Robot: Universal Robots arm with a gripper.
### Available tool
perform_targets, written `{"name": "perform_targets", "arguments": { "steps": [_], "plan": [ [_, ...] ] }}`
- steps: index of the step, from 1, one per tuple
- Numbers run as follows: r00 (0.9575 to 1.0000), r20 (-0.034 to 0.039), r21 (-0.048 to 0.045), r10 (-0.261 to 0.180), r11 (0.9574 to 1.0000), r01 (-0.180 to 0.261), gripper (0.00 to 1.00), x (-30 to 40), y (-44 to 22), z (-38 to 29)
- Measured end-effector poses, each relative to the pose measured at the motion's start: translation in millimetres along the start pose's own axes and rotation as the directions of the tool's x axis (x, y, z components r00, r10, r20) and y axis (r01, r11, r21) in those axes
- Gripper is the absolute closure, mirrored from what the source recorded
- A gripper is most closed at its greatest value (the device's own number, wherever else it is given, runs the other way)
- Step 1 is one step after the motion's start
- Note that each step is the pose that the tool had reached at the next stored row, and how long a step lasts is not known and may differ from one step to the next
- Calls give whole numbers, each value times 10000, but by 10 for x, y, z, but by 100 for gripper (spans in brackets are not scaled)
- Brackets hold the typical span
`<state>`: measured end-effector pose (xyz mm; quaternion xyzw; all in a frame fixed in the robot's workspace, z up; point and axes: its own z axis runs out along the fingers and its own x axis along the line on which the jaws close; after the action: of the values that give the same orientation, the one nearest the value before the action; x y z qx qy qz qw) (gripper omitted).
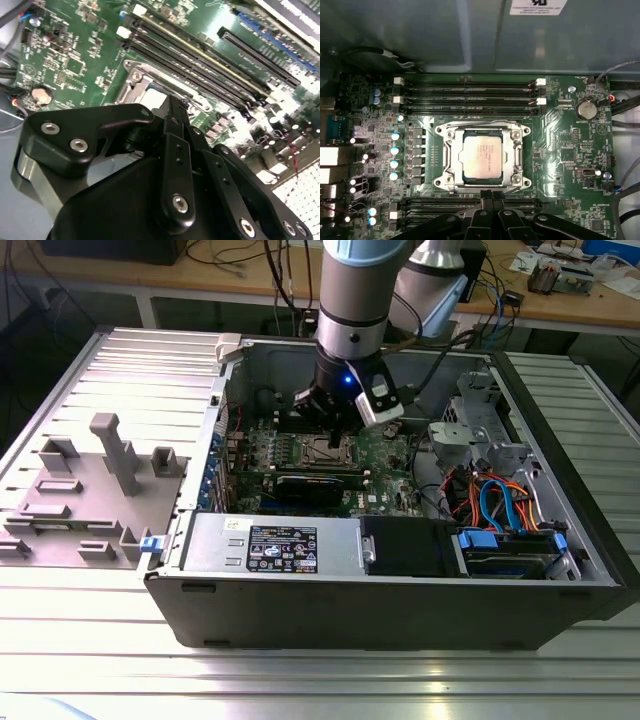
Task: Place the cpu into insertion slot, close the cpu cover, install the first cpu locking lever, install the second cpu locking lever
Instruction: 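Install the second cpu locking lever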
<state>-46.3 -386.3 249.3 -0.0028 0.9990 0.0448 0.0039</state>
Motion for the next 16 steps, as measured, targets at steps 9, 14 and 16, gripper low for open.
{"name": "perform_targets", "arguments": {
  "steps": [9,14,16],
  "plan": [
    [10000,0,-10,-1,10000,1,89,4,-94,2],
    [10000,0,-10,-1,10000,1,89,4,-94,2],
    [10000,0,-12,-1,10000,1,89,4,-94,2]
  ]
}}
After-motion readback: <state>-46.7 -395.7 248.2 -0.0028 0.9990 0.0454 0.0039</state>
